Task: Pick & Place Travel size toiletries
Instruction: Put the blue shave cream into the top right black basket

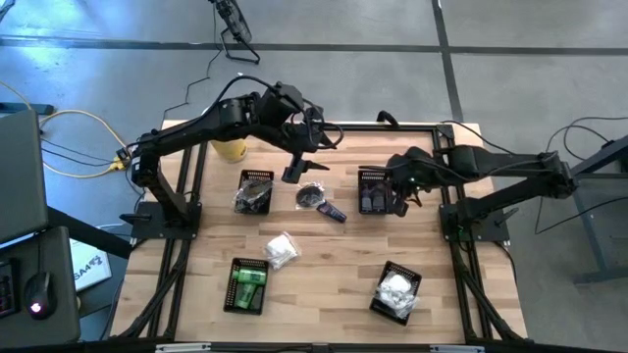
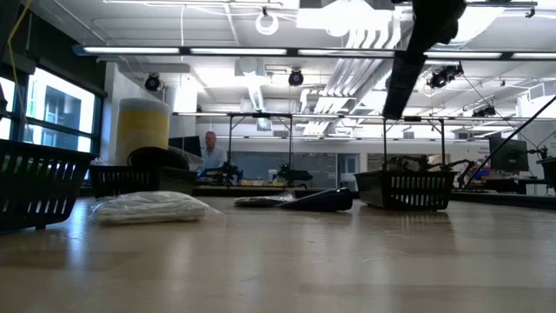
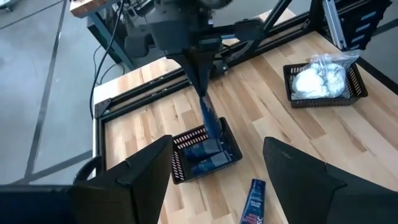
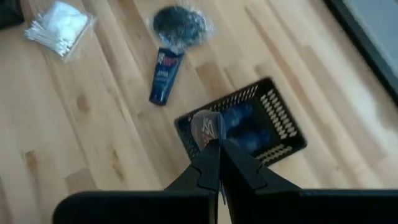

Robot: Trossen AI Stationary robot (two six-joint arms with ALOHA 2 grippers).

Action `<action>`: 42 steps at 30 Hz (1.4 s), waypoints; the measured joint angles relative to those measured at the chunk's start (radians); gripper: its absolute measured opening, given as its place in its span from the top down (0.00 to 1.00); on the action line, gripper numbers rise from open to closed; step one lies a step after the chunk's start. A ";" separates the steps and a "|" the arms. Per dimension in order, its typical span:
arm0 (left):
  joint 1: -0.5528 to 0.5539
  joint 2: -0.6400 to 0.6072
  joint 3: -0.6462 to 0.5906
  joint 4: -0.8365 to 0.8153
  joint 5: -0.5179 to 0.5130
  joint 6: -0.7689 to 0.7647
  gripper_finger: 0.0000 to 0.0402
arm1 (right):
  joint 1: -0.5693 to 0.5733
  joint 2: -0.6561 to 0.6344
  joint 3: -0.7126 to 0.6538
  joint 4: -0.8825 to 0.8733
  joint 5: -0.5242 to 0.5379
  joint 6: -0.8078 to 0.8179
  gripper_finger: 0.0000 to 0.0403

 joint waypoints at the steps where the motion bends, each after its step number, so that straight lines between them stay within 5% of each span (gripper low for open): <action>1: 0.000 0.000 0.000 0.000 0.000 0.002 0.39 | -0.004 0.005 0.000 -0.006 -0.013 0.012 0.99; 13: 0.000 0.000 0.000 -0.001 0.000 0.003 0.39 | -0.063 0.087 -0.074 0.002 -0.089 0.004 0.99; 26: 0.000 0.000 0.000 -0.001 0.001 0.021 0.39 | -0.138 0.087 -0.246 0.218 -0.183 -0.033 0.99; 31: 0.000 0.000 0.000 -0.001 0.001 0.022 0.39 | -0.149 0.087 -0.246 0.220 -0.143 -0.024 0.99; 42: 0.000 0.000 0.000 -0.001 0.003 0.022 0.39 | -0.148 0.087 -0.246 0.216 -0.060 -0.025 0.66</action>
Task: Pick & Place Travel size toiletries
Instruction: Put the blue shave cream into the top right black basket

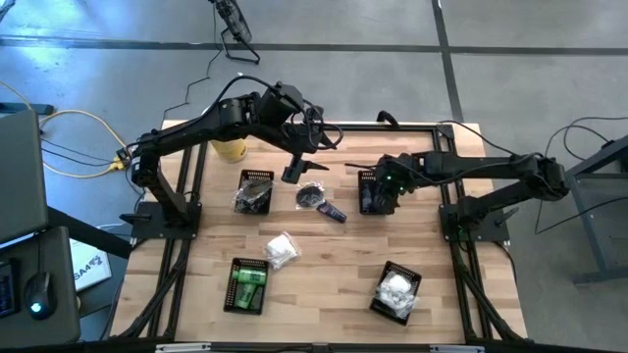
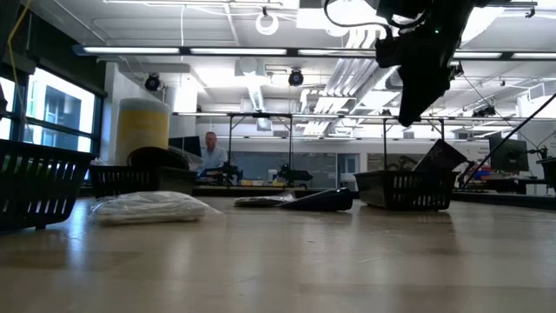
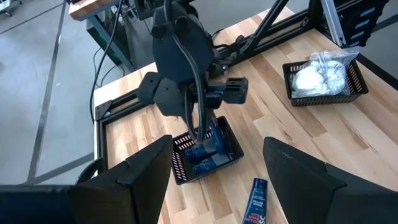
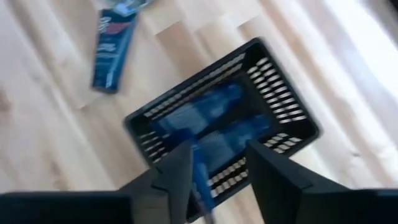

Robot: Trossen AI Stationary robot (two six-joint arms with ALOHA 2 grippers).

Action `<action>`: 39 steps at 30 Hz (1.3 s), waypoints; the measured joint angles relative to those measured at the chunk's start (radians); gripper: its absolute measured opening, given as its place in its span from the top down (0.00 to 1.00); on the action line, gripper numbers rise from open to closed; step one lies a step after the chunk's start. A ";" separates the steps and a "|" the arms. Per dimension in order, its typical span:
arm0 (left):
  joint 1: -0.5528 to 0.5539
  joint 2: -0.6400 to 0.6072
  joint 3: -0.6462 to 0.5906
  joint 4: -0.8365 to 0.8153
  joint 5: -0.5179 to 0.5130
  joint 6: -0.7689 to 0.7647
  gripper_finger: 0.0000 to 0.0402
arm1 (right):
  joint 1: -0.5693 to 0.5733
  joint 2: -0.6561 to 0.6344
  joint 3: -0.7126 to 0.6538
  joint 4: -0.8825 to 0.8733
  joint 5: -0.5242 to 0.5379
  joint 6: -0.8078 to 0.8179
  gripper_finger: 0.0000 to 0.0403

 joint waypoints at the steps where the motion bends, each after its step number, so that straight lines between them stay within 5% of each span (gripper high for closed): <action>1: 0.000 0.000 0.000 0.000 0.000 0.000 0.39 | 0.000 -0.001 0.000 0.000 0.023 0.000 0.63; 8: 0.000 0.000 0.000 0.000 0.000 0.000 0.39 | 0.000 -0.042 0.000 -0.002 0.061 0.000 0.64; 20: 0.000 0.000 0.000 0.000 -0.003 0.014 0.39 | 0.001 -0.123 0.001 -0.249 -0.262 0.027 0.99; 33: 0.000 0.000 0.000 -0.001 -0.003 0.028 0.39 | 0.018 0.082 0.001 -0.234 -0.251 -0.060 0.99; 39: 0.000 0.000 0.000 -0.005 -0.003 0.027 0.39 | 0.008 0.176 0.001 -0.167 -0.162 -0.122 0.99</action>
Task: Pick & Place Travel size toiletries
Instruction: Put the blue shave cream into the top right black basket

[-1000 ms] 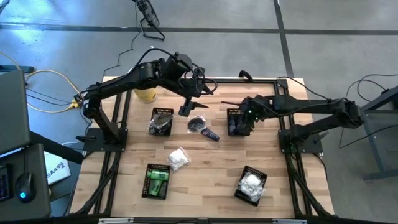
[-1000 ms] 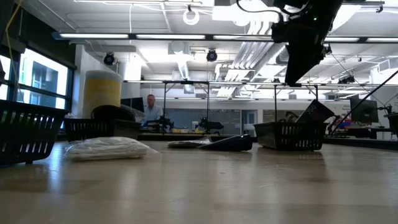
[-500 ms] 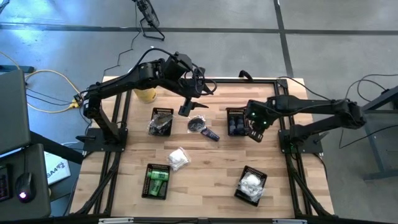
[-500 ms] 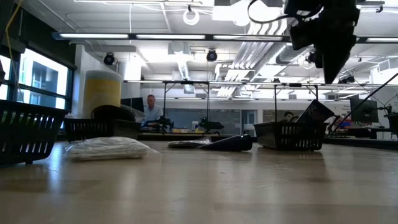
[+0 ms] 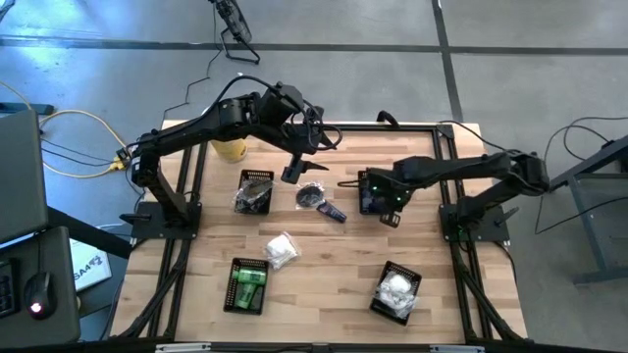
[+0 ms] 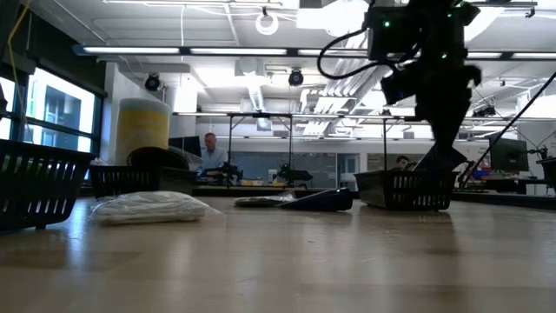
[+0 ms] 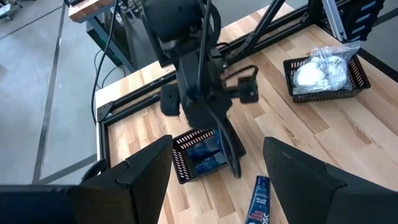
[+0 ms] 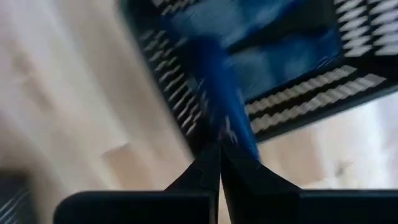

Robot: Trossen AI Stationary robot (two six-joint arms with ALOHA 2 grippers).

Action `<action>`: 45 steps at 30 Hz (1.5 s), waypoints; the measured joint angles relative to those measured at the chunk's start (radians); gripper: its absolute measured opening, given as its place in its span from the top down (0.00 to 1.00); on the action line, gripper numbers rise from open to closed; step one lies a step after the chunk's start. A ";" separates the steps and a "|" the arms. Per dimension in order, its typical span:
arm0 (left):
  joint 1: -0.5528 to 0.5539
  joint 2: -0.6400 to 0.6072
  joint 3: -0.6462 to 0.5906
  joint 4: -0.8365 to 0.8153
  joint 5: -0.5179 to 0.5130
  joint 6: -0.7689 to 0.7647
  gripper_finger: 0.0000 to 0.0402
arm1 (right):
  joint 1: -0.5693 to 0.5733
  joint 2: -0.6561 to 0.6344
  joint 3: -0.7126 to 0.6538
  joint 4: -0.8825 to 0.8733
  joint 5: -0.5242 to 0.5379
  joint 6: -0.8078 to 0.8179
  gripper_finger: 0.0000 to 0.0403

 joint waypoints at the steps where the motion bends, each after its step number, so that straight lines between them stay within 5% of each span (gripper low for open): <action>1: 0.000 0.000 0.000 0.000 0.000 0.000 0.39 | 0.000 0.010 0.000 0.020 0.034 -0.001 0.99; 11: 0.000 0.000 0.000 -0.020 0.001 0.000 0.39 | -0.004 0.027 0.000 0.148 0.416 0.041 0.99; 19: 0.000 0.000 0.000 -0.026 0.003 0.000 0.39 | -0.014 -0.085 0.000 -0.024 0.221 0.156 0.99; 27: 0.000 0.000 0.000 -0.021 0.002 0.003 0.39 | -0.013 -0.262 0.000 -0.128 0.189 0.347 0.99; 35: 0.000 0.000 0.000 -0.021 0.000 0.003 0.39 | 0.039 -0.430 -0.181 0.083 0.217 0.530 0.99; 45: 0.000 0.000 0.000 -0.025 -0.001 0.008 0.39 | 0.225 -0.560 -0.323 0.186 0.463 0.962 0.99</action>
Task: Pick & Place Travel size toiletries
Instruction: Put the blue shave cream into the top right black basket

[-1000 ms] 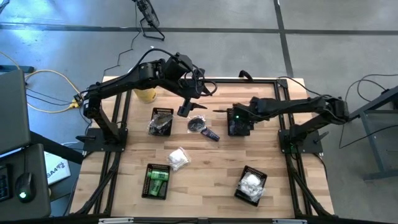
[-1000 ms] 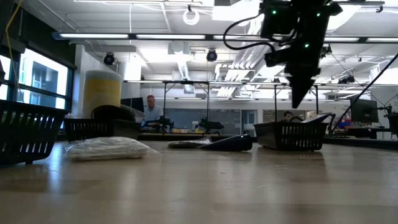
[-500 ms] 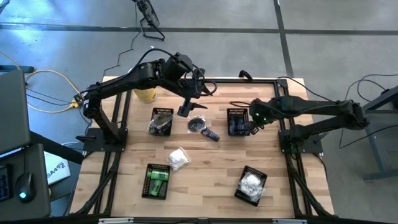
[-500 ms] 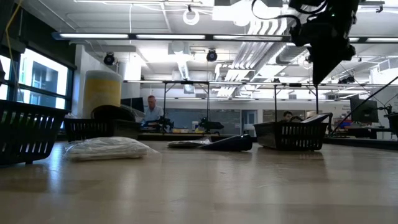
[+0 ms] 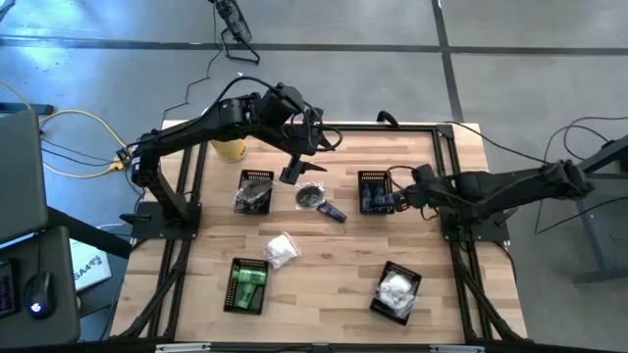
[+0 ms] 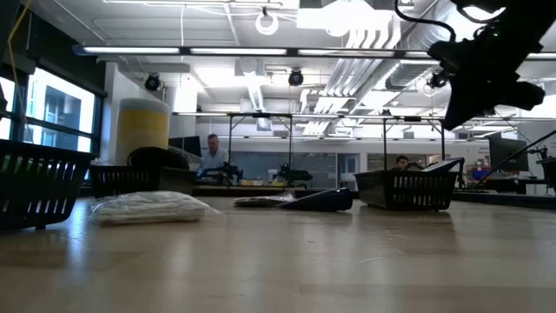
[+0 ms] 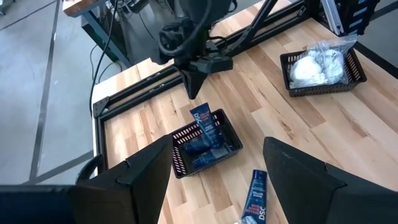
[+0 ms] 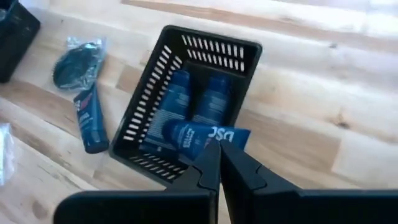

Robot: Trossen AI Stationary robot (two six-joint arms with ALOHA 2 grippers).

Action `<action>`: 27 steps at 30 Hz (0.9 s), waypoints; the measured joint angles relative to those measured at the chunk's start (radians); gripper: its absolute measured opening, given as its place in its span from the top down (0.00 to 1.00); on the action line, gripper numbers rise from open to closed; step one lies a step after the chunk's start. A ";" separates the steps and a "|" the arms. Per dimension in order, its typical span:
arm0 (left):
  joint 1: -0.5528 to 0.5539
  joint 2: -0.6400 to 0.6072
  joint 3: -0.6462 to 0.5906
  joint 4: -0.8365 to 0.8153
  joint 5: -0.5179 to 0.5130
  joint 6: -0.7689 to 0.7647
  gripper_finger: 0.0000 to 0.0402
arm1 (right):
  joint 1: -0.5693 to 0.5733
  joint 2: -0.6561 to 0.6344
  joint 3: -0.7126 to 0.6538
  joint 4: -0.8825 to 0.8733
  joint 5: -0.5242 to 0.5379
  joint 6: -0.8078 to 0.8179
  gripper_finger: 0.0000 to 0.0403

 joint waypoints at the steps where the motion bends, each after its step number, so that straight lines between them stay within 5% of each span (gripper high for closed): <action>1: 0.000 0.000 0.000 0.000 0.000 0.005 0.39 | 0.017 0.000 -0.009 0.003 0.010 0.032 0.99; 12: 0.000 0.000 0.000 0.003 0.000 0.018 0.39 | 0.197 0.005 -0.121 0.008 0.065 0.379 0.99; 21: 0.000 0.000 0.000 0.003 0.001 0.026 0.39 | 0.220 0.005 -0.121 0.007 0.062 0.393 0.98; 27: 0.000 0.000 0.000 0.003 0.001 0.029 0.39 | 0.219 0.005 -0.121 -0.014 0.036 0.373 0.89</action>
